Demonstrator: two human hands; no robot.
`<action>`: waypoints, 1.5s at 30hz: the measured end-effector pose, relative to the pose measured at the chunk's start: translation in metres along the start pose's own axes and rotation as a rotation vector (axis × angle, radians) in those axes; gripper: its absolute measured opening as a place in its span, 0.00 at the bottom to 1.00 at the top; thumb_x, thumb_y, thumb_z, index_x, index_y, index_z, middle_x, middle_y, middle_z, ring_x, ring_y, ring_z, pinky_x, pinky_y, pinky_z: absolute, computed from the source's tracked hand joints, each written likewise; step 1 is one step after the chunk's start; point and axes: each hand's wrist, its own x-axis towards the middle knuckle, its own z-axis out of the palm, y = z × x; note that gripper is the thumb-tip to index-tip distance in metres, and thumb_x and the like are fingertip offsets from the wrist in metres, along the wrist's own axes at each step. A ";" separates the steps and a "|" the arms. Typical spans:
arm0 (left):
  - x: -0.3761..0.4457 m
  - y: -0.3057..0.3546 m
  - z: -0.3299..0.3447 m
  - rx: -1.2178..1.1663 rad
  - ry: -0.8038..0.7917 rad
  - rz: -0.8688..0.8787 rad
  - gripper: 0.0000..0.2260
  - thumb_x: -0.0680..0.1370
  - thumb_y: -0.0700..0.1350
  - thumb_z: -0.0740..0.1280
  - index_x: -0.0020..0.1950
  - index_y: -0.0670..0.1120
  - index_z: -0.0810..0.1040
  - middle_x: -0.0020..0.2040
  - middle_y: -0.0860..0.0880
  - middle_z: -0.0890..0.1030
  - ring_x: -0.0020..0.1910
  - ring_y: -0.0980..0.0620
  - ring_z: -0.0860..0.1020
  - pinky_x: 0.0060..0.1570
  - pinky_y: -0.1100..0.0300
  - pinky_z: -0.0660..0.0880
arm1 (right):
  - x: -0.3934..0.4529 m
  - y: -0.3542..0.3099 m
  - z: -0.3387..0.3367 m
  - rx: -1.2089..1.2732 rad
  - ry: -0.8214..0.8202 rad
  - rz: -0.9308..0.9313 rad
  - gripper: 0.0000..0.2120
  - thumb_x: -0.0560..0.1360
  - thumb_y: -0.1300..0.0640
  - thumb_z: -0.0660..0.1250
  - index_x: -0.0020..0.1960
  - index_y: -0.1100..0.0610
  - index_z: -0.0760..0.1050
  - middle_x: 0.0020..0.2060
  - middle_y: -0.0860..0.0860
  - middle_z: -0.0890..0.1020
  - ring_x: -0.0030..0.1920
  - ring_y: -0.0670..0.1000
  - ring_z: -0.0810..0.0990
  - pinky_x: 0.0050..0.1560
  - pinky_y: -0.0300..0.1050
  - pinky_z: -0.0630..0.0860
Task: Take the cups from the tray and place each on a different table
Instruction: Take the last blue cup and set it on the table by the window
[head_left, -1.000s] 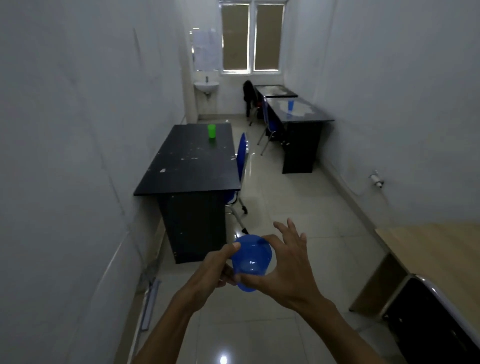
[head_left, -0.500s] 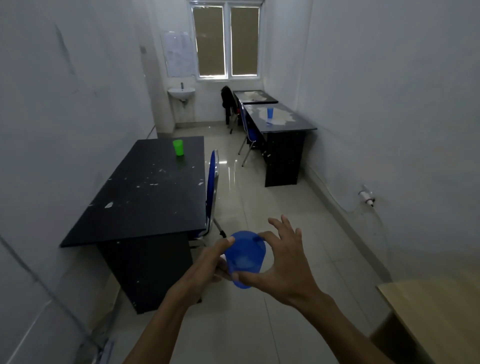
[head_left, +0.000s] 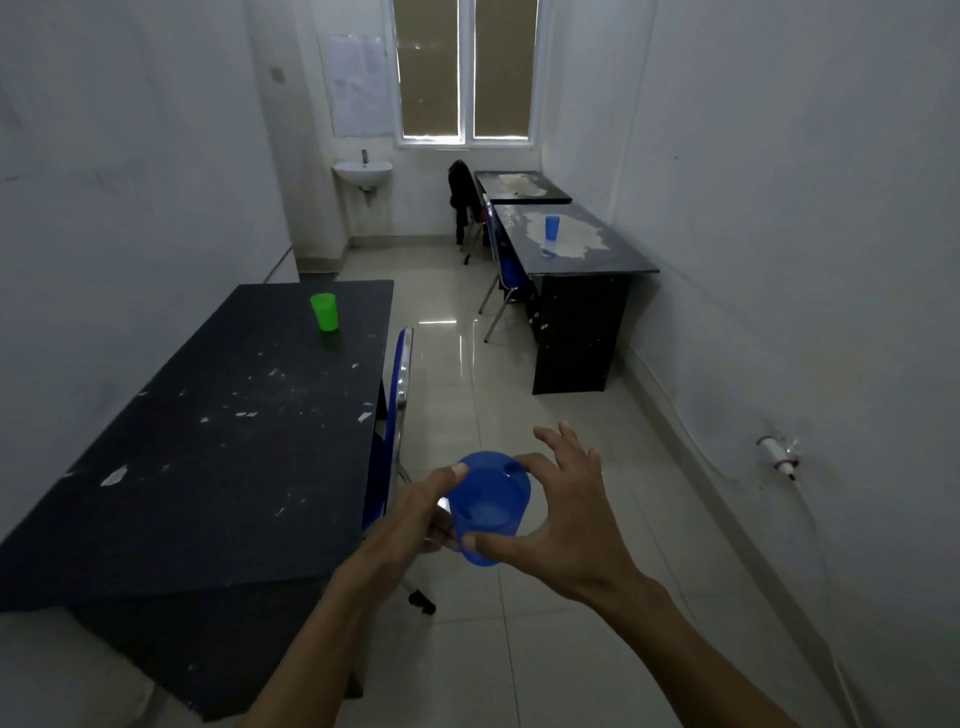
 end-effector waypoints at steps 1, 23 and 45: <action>0.023 0.003 -0.003 -0.003 -0.006 -0.002 0.34 0.66 0.74 0.56 0.53 0.50 0.82 0.40 0.42 0.85 0.42 0.47 0.83 0.50 0.52 0.75 | 0.020 0.011 0.003 -0.002 0.002 0.005 0.41 0.58 0.29 0.72 0.65 0.49 0.74 0.76 0.50 0.63 0.76 0.45 0.46 0.76 0.59 0.42; 0.494 0.083 -0.071 0.011 0.050 -0.033 0.28 0.67 0.75 0.55 0.52 0.57 0.80 0.42 0.42 0.85 0.43 0.48 0.83 0.48 0.54 0.75 | 0.453 0.240 0.059 0.070 -0.029 0.000 0.43 0.55 0.25 0.67 0.63 0.47 0.74 0.75 0.49 0.63 0.78 0.46 0.46 0.75 0.53 0.36; 0.944 0.146 -0.221 -0.075 0.191 -0.068 0.22 0.71 0.69 0.56 0.50 0.57 0.79 0.43 0.38 0.84 0.43 0.43 0.84 0.51 0.52 0.77 | 0.920 0.395 0.165 0.139 -0.185 -0.030 0.40 0.57 0.35 0.79 0.65 0.49 0.73 0.75 0.49 0.63 0.77 0.47 0.49 0.75 0.65 0.52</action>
